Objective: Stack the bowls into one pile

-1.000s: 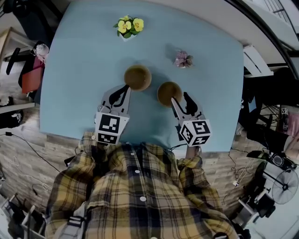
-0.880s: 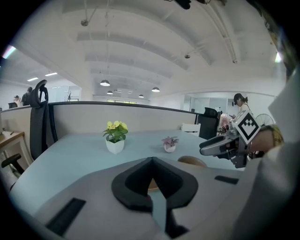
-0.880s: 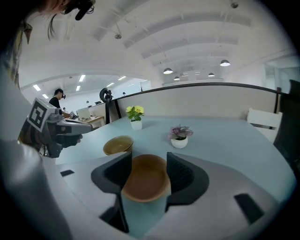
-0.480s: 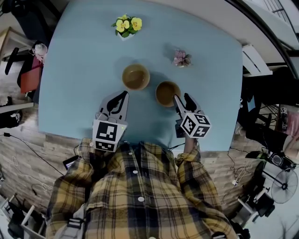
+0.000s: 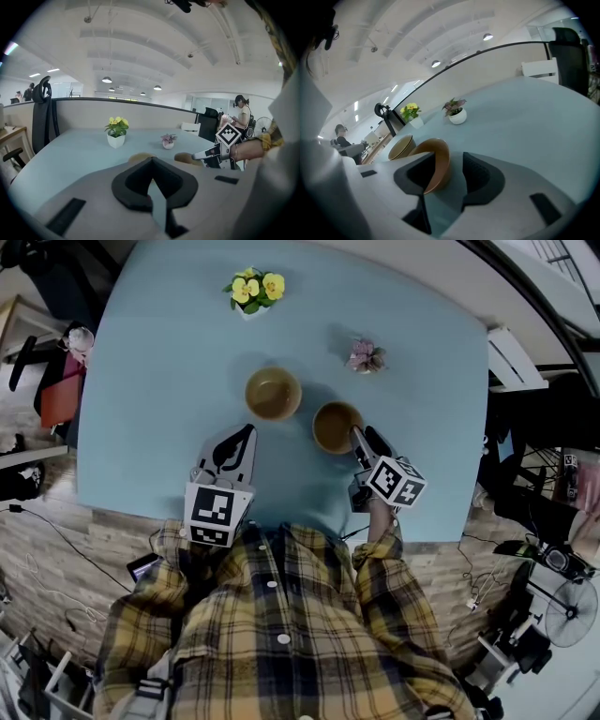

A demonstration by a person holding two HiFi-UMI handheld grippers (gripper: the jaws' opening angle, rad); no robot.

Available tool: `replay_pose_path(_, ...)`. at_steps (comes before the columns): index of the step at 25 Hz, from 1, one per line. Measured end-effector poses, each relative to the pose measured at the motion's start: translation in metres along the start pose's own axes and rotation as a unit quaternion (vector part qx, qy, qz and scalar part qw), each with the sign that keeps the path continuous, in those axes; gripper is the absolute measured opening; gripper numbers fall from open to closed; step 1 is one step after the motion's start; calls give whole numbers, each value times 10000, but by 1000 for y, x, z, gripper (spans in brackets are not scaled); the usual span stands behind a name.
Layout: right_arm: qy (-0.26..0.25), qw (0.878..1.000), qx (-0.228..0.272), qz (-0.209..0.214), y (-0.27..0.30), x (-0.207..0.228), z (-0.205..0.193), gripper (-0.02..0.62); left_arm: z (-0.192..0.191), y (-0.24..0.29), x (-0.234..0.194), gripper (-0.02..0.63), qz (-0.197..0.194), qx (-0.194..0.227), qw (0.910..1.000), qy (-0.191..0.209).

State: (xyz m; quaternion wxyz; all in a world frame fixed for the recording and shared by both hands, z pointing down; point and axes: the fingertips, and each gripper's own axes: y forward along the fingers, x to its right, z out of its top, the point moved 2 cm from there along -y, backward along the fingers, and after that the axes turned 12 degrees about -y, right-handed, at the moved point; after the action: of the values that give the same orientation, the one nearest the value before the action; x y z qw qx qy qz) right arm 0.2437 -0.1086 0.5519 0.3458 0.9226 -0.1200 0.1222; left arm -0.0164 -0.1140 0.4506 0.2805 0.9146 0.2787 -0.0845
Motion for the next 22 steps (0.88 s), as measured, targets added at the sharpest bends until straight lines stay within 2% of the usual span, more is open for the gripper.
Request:
replay_pose_path(9,816,9966,16,61,4,4,-1,34,-2,1,-2,-9,11,-52,10000,-31)
replay_pose_path(13,994,9950,58,62,5,4,0,26,-3,1,-4,-9,34,-65,10000,-34)
replay_pose_path(22,902,9957,183,39,1,3,7,17,-3,1,-7,-9,80,-39,9999,-62)
